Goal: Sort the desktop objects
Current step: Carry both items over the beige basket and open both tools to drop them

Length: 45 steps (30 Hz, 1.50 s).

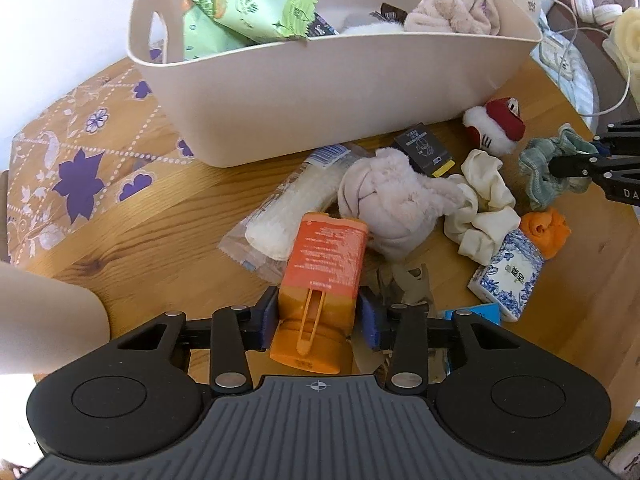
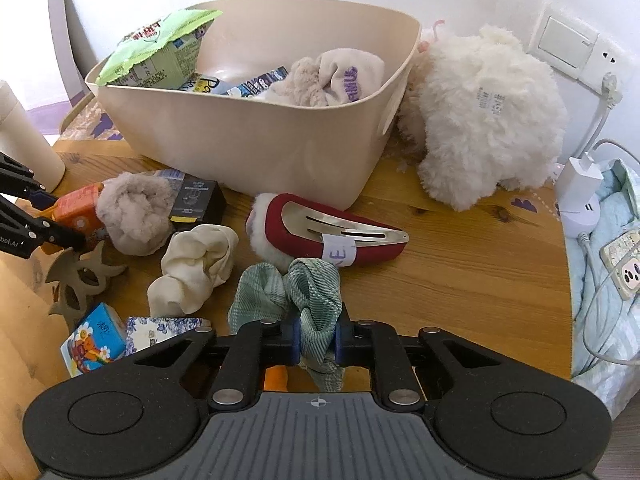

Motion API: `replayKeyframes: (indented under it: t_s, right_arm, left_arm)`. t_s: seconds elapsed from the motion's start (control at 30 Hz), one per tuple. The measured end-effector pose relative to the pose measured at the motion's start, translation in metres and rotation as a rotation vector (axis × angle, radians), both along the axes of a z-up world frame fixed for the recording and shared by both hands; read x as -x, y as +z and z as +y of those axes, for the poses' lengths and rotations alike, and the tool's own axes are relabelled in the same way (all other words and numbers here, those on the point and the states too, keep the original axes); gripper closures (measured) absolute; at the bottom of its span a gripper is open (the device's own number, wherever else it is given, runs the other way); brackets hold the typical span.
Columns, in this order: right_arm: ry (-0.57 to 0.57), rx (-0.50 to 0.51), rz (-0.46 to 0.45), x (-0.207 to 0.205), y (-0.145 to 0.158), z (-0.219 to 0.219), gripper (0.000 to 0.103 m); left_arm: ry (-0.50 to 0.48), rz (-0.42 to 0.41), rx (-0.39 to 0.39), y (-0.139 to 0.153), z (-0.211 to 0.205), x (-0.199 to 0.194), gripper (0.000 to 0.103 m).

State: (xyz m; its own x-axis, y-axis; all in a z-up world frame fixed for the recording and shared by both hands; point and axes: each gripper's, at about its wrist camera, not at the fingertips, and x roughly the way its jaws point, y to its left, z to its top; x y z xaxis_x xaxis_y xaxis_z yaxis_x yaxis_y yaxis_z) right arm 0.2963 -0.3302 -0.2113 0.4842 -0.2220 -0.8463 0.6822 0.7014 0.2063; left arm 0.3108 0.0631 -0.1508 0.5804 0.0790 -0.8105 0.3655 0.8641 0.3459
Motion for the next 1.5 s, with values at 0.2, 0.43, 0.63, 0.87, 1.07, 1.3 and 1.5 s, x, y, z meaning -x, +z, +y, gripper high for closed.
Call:
replayKeyframes:
  t_s: [0.2, 0.43, 0.63, 0.87, 1.07, 1.3, 1.5]
  right_arm:
    - [-0.007, 0.019, -0.030, 0.010, 0.013, 0.003, 0.089]
    - [-0.006, 0.053, -0.054, 0.018, 0.031, 0.007, 0.089]
    - [-0.017, 0.079, -0.083, 0.026, 0.049, 0.006, 0.089]
    - [-0.038, 0.110, -0.112, 0.033, 0.069, 0.001, 0.089]
    - [-0.045, 0.140, -0.142, 0.035, 0.088, -0.006, 0.089]
    - [-0.066, 0.174, -0.163, 0.033, 0.106, -0.022, 0.089]
    - [-0.078, 0.212, -0.179, 0.018, 0.118, -0.039, 0.089]
  left_arm:
    - [-0.004, -0.029, 0.017, 0.006, 0.003, 0.012, 0.063]
    - [-0.024, -0.062, 0.050, 0.021, 0.005, 0.027, 0.063]
    - [-0.074, -0.099, 0.074, 0.039, 0.002, 0.044, 0.064]
    - [-0.109, -0.133, 0.104, 0.057, -0.001, 0.055, 0.064]
    - [-0.164, -0.159, 0.118, 0.079, -0.011, 0.067, 0.064]
    - [-0.227, -0.215, 0.130, 0.110, -0.030, 0.071, 0.064]
    - [-0.273, -0.271, 0.134, 0.131, -0.061, 0.052, 0.064]
